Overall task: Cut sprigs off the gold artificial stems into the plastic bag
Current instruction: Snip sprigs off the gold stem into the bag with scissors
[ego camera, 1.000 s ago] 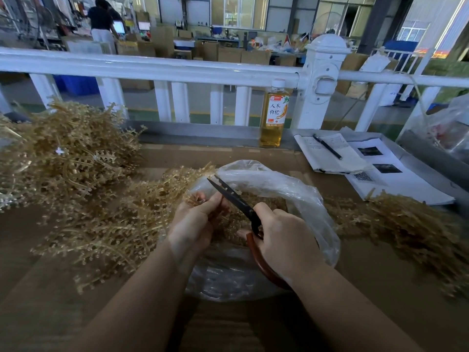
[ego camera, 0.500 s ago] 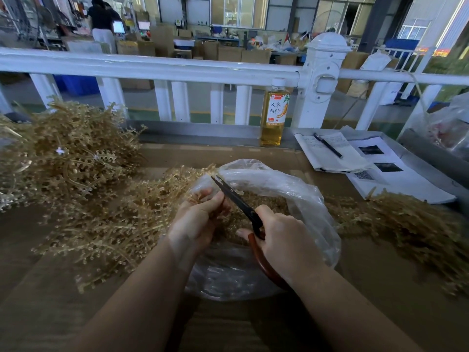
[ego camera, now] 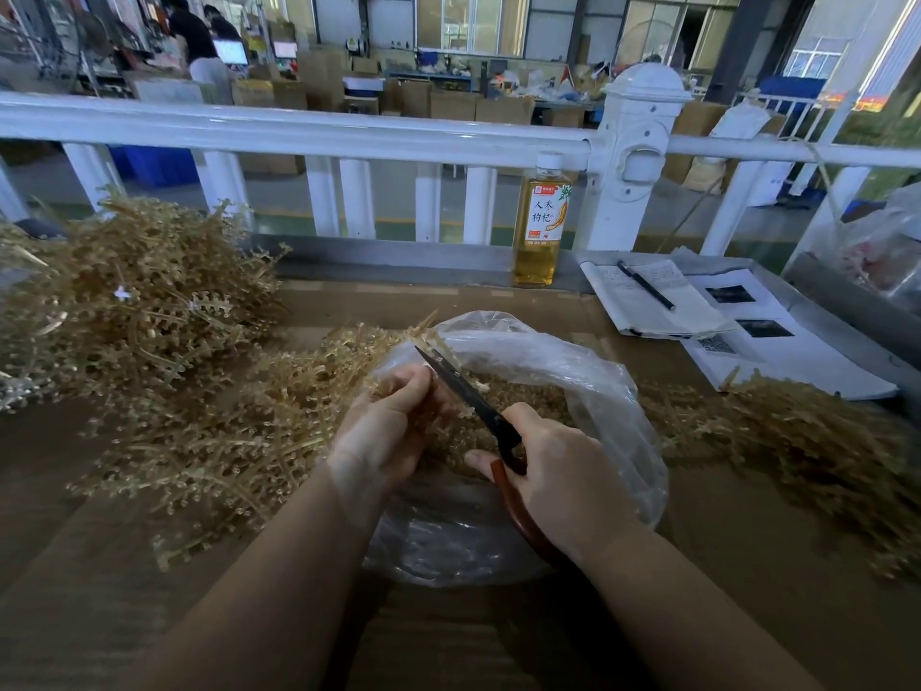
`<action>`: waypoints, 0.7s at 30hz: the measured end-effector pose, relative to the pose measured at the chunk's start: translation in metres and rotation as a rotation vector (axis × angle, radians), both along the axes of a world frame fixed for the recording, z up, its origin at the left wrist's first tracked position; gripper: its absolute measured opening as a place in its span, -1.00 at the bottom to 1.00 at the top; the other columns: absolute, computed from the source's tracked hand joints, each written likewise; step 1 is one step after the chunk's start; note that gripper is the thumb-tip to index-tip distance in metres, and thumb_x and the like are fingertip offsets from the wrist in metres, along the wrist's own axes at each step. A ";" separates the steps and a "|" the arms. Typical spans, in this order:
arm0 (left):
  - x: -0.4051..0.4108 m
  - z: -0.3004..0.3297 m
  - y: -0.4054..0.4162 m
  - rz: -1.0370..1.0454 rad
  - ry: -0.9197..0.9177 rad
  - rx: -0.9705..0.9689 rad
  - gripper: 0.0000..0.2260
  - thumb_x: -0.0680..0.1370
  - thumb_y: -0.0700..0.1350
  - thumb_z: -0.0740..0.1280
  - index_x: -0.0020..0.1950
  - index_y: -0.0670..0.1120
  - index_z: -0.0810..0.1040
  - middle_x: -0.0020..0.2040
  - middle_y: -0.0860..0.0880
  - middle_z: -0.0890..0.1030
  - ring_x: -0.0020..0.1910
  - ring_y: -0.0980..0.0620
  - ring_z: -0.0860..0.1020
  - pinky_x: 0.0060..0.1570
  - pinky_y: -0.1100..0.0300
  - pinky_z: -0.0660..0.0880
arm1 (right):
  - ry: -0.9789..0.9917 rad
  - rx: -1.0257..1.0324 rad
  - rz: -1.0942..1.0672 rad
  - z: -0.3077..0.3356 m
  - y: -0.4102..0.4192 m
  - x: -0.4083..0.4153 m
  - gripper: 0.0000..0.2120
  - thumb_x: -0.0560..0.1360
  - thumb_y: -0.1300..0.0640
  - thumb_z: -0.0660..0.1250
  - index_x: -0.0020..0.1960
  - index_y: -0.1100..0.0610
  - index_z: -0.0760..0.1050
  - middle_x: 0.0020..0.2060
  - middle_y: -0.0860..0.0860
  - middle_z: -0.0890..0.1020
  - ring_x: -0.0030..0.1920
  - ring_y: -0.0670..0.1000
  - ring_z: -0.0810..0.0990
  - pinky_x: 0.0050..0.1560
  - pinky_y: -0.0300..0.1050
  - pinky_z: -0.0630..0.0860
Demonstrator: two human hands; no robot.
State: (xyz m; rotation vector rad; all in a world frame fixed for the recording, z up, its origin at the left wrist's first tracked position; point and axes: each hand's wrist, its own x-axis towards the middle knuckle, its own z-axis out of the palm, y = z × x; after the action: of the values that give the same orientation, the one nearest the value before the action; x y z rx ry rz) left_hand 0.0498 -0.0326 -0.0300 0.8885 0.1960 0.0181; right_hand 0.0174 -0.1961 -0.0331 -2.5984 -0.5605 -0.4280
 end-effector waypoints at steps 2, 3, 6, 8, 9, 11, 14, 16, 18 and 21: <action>0.000 -0.001 0.000 -0.011 -0.021 0.003 -0.81 0.57 -0.30 0.21 -0.23 -0.16 0.42 -0.43 -0.07 0.51 -0.45 0.06 0.52 -0.37 0.25 0.54 | -0.024 -0.010 -0.008 0.001 0.003 -0.001 -0.68 0.50 -0.27 0.24 -0.01 -0.03 0.37 -0.30 -0.13 0.48 -0.32 -0.10 0.44 -0.34 -0.33 0.25; 0.000 -0.002 0.000 -0.009 -0.018 0.000 -0.80 0.57 -0.30 0.21 -0.25 -0.15 0.42 -0.44 -0.06 0.52 -0.45 0.07 0.53 -0.37 0.26 0.54 | -0.044 -0.026 -0.014 0.002 0.005 -0.001 -0.69 0.50 -0.26 0.24 -0.01 -0.03 0.37 -0.31 -0.13 0.46 -0.33 -0.10 0.41 -0.34 -0.33 0.24; 0.001 -0.002 0.001 -0.011 0.004 0.031 -0.78 0.58 -0.26 0.22 -0.27 -0.13 0.43 -0.41 -0.07 0.54 -0.41 0.06 0.54 -0.33 0.24 0.55 | -0.087 -0.077 -0.030 0.003 0.007 -0.001 -0.68 0.52 -0.26 0.22 0.02 -0.01 0.38 -0.30 -0.10 0.47 -0.31 -0.08 0.43 -0.28 -0.27 0.30; 0.001 -0.002 0.001 -0.005 0.041 0.040 -0.79 0.58 -0.24 0.23 -0.25 -0.13 0.46 -0.30 -0.10 0.57 -0.29 0.00 0.56 -0.22 0.17 0.55 | -0.083 -0.091 -0.030 0.002 0.006 -0.002 -0.66 0.52 -0.26 0.22 0.07 0.00 0.40 -0.26 -0.06 0.50 -0.24 -0.04 0.48 -0.25 -0.25 0.33; 0.001 -0.002 0.001 0.002 0.067 0.043 -0.82 0.58 -0.24 0.23 -0.22 -0.13 0.49 -0.23 -0.12 0.58 -0.23 -0.02 0.57 -0.17 0.14 0.55 | -0.079 -0.098 -0.030 0.001 0.005 -0.002 -0.64 0.52 -0.25 0.22 0.10 0.01 0.40 -0.23 -0.05 0.51 -0.20 -0.02 0.50 -0.23 -0.23 0.35; 0.002 0.000 0.000 0.014 0.119 0.041 -0.86 0.59 -0.24 0.21 -0.12 -0.15 0.52 -0.13 -0.13 0.60 -0.15 -0.04 0.58 -0.13 0.12 0.54 | -0.075 -0.108 -0.032 0.000 0.004 -0.003 -0.62 0.51 -0.25 0.24 0.14 0.02 0.41 -0.19 -0.02 0.53 -0.13 0.02 0.52 -0.20 -0.18 0.40; 0.002 0.002 0.000 0.005 0.175 0.016 -0.84 0.60 -0.24 0.20 -0.11 -0.16 0.54 -0.16 -0.11 0.62 -0.18 -0.01 0.60 -0.27 0.17 0.58 | -0.080 -0.100 -0.037 0.001 0.004 -0.004 -0.63 0.50 -0.24 0.26 0.13 0.02 0.42 -0.17 -0.01 0.54 -0.09 0.04 0.53 -0.16 -0.11 0.47; 0.001 0.003 0.000 -0.012 0.187 -0.006 -0.83 0.60 -0.23 0.20 -0.15 -0.15 0.53 -0.22 -0.10 0.63 -0.24 0.00 0.62 -0.33 0.19 0.59 | -0.083 -0.098 -0.046 0.002 0.005 -0.004 -0.64 0.50 -0.25 0.25 0.10 0.01 0.42 -0.19 -0.03 0.53 -0.10 0.03 0.52 -0.17 -0.12 0.46; 0.000 0.004 0.000 -0.042 0.176 -0.018 -0.83 0.59 -0.24 0.21 -0.17 -0.16 0.51 -0.20 -0.11 0.60 -0.18 -0.02 0.60 -0.12 0.13 0.60 | -0.081 -0.095 -0.049 0.002 0.006 -0.004 -0.65 0.51 -0.25 0.23 0.08 0.01 0.41 -0.21 -0.03 0.53 -0.12 0.02 0.53 -0.19 -0.14 0.45; -0.001 0.001 0.001 -0.088 0.150 -0.020 -0.87 0.58 -0.23 0.21 -0.16 -0.16 0.47 -0.13 -0.14 0.50 -0.02 -0.10 0.48 0.25 0.00 0.40 | -0.066 -0.086 -0.053 0.002 0.008 -0.003 -0.65 0.53 -0.26 0.19 0.07 0.01 0.38 -0.20 -0.02 0.54 -0.12 0.02 0.53 -0.19 -0.16 0.44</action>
State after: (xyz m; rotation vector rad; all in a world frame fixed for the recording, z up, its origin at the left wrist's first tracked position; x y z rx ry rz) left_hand 0.0483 -0.0315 -0.0285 0.8780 0.2966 -0.1323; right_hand 0.0144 -0.1884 -0.0308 -2.6950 -0.5450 -0.5187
